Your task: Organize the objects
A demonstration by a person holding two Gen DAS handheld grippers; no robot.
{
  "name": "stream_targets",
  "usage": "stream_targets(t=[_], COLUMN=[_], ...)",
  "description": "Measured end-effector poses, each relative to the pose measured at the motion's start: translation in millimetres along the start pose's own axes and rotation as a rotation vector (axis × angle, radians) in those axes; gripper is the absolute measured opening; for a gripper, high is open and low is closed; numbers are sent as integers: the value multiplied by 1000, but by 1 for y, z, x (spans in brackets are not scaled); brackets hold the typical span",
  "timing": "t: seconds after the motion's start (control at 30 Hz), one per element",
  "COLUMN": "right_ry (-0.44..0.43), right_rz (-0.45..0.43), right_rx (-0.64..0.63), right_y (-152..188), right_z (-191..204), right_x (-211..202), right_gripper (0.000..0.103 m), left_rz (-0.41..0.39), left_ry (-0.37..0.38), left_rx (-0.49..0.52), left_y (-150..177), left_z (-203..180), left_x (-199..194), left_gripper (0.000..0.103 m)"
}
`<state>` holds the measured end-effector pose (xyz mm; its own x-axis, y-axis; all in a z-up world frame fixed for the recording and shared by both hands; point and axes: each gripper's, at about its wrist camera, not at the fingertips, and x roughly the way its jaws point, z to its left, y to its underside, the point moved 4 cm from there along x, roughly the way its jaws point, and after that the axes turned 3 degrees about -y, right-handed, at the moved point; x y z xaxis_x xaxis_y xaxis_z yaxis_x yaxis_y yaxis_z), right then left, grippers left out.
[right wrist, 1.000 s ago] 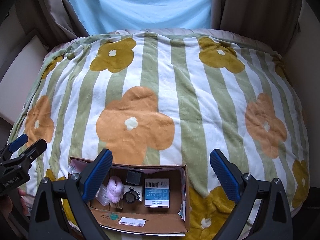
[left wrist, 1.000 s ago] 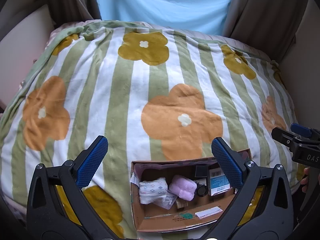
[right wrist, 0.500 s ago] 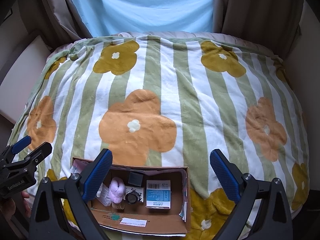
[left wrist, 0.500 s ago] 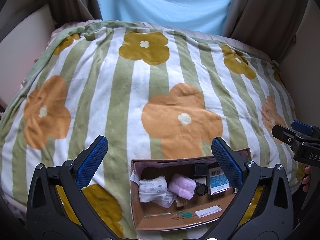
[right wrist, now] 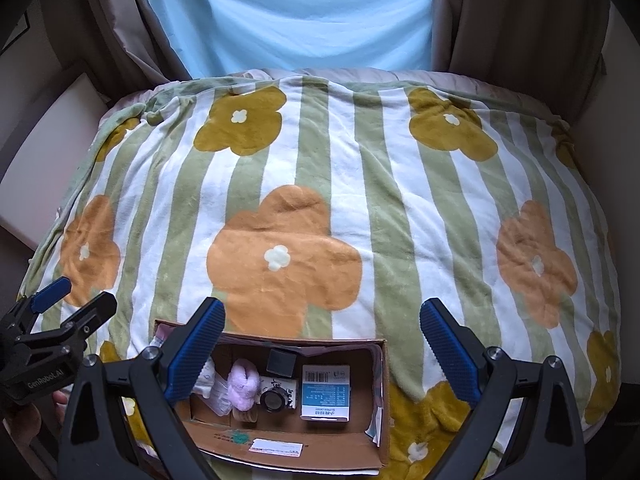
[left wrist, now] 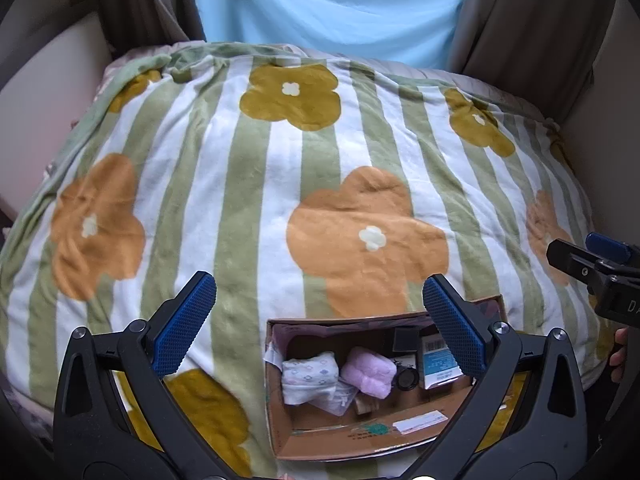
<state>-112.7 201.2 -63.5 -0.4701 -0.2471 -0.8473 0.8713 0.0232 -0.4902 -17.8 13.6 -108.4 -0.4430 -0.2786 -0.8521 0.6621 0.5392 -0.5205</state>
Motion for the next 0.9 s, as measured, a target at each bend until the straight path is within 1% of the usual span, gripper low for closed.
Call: stream_targets(t=[0.17, 0.43, 0.5, 0.6, 0.77, 0.9], right_ry=[0, 3, 3, 4, 2, 6], right_rz=[-1, 1, 1, 1, 3, 2], right_rx=[2, 1, 1, 1, 4, 2], right_y=[0, -2, -2, -2, -2, 0], right_z=[1, 0, 0, 0, -2, -3], right_x=[0, 1, 2, 3, 3, 4], right_gripper=[97, 97, 97, 97, 97, 97], left_rz=[-19, -16, -16, -33, -59, -71], left_ry=[-27, -12, -8, -21, -23, -37], left_rx=[19, 10, 30, 30, 0, 13], left_y=[-4, -4, -4, -5, -7, -6], left_z=[-3, -2, -3, -2, -1, -3], left_x=[-4, -6, -5, -8, -15, -17], left_gripper=[103, 103, 103, 103, 103, 103])
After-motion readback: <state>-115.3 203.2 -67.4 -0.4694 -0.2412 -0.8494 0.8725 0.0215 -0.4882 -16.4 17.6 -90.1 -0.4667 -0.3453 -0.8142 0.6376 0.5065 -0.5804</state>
